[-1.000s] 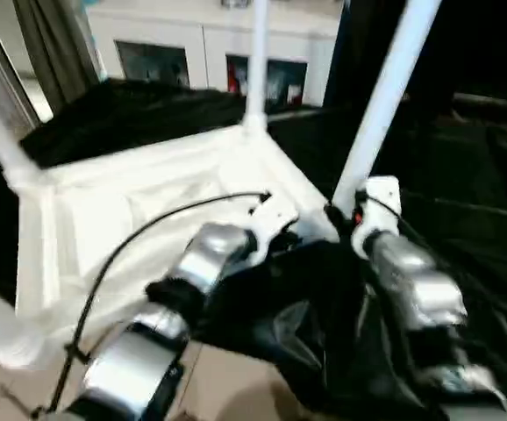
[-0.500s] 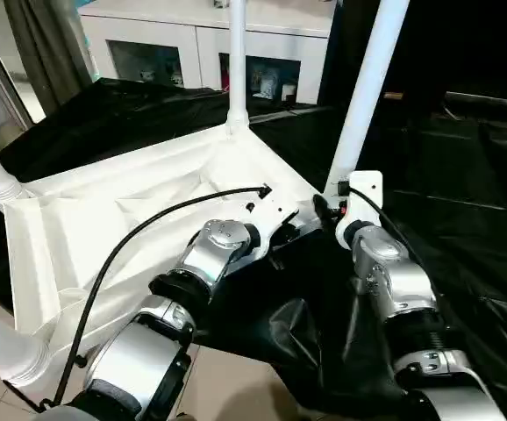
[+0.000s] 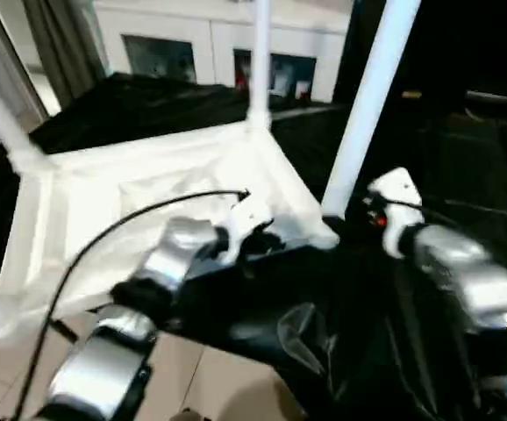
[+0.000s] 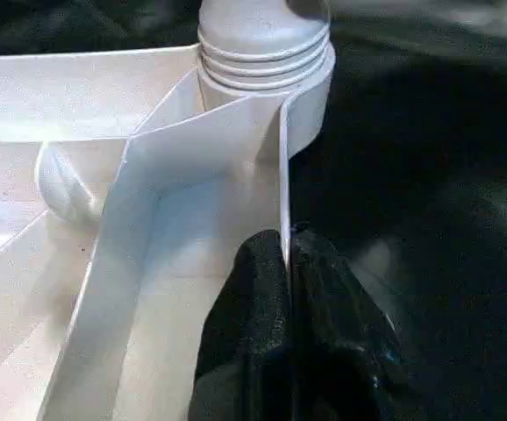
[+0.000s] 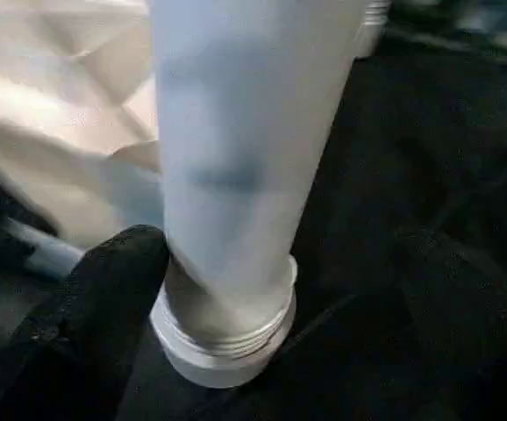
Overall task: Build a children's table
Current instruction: Rotate leg to tighten
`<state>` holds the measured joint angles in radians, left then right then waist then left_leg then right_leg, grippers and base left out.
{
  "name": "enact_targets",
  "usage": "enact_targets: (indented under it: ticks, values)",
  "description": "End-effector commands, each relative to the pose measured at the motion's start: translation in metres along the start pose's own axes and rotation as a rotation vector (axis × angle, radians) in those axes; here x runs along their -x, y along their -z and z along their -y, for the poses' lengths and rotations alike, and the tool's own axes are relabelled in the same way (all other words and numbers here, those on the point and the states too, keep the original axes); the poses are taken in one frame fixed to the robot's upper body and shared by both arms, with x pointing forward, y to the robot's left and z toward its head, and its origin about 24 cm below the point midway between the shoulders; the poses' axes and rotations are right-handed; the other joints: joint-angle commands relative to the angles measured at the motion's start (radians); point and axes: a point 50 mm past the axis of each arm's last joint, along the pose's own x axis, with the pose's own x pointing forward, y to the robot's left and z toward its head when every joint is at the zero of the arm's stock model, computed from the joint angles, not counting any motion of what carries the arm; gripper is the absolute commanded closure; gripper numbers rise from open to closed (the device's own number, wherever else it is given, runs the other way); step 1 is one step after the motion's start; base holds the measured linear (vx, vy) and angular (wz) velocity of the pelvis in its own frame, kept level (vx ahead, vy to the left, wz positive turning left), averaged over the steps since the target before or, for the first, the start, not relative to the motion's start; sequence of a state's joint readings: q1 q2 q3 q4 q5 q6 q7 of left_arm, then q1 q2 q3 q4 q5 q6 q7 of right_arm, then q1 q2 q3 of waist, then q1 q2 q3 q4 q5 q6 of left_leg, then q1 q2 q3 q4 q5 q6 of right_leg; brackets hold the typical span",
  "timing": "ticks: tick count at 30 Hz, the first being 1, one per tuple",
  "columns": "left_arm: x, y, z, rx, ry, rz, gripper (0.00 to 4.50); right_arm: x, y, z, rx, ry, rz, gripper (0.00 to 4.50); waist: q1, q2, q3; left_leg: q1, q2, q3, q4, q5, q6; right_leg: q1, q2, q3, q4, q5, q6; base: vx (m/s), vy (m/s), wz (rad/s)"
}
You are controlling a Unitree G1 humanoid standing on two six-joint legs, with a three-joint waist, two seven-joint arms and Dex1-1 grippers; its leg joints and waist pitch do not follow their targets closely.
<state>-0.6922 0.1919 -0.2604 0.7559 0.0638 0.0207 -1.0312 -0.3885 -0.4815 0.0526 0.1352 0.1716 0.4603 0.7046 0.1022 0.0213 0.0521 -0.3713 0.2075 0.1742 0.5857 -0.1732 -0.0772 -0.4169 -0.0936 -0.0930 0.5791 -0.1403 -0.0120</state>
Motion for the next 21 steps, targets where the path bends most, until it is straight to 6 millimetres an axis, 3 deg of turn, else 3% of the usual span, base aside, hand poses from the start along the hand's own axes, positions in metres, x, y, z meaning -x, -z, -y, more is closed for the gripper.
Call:
enact_targets:
  ticks: [1, 7, 9, 11, 19, 21]
  values:
    - [0.0, -0.027, 0.006, -0.093, 0.096, 0.137, 4.5, 0.004, -0.006, -0.008, 0.023, -0.093, 0.004, 0.06, 0.001, -0.013, -0.072, 0.01, 0.023, 0.003, -0.061, -0.18, 0.098, 0.067, -0.051, 0.045, -0.054, -0.211, -0.21, 0.0, 0.0, 0.0]
    - [0.005, -0.027, 0.011, -0.098, 0.145, 0.139, 4.5, 0.008, 0.0, -0.013, 0.054, -0.164, -0.048, 0.06, 0.009, -0.016, -0.067, 0.015, 0.021, 0.004, -0.065, -0.224, 0.059, 0.058, -0.053, 0.044, -0.069, -0.338, -0.173, 0.0, 0.0, 0.0]
    - [0.006, -0.028, 0.012, -0.1, 0.15, 0.141, 4.5, 0.007, 0.002, -0.017, 0.043, -0.197, -0.058, 0.33, 0.009, -0.02, -0.067, 0.008, 0.02, 0.001, -0.067, -0.216, 0.056, 0.063, -0.053, 0.042, -0.066, -0.344, -0.161, 0.0, 0.0, 0.0]
    - [0.006, -0.028, 0.013, -0.102, 0.15, 0.139, 4.5, 0.006, 0.002, -0.018, 0.028, -0.201, -0.055, 0.44, 0.008, -0.02, -0.067, 0.009, 0.019, 0.001, -0.066, -0.214, 0.055, 0.06, -0.052, 0.042, -0.068, -0.35, -0.154, 0.0, 0.0, 0.0]
    - [0.009, -0.027, 0.013, -0.103, 0.152, 0.13, 4.5, 0.008, 0.001, -0.019, 0.031, -0.228, -0.057, 1.28, 0.009, -0.019, -0.071, 0.007, 0.019, 0.002, -0.062, -0.172, 0.064, 0.063, -0.051, 0.044, -0.058, -0.27, -0.172, 0.0, 0.0, 0.0]
    - [0.009, -0.026, 0.013, -0.103, 0.151, 0.129, 4.5, 0.008, 0.001, -0.019, 0.031, -0.229, -0.057, 1.28, 0.009, -0.018, -0.072, 0.007, 0.019, 0.002, -0.061, -0.163, 0.069, 0.062, -0.051, 0.044, -0.057, -0.259, -0.176, 0.0, 0.0, 0.0]
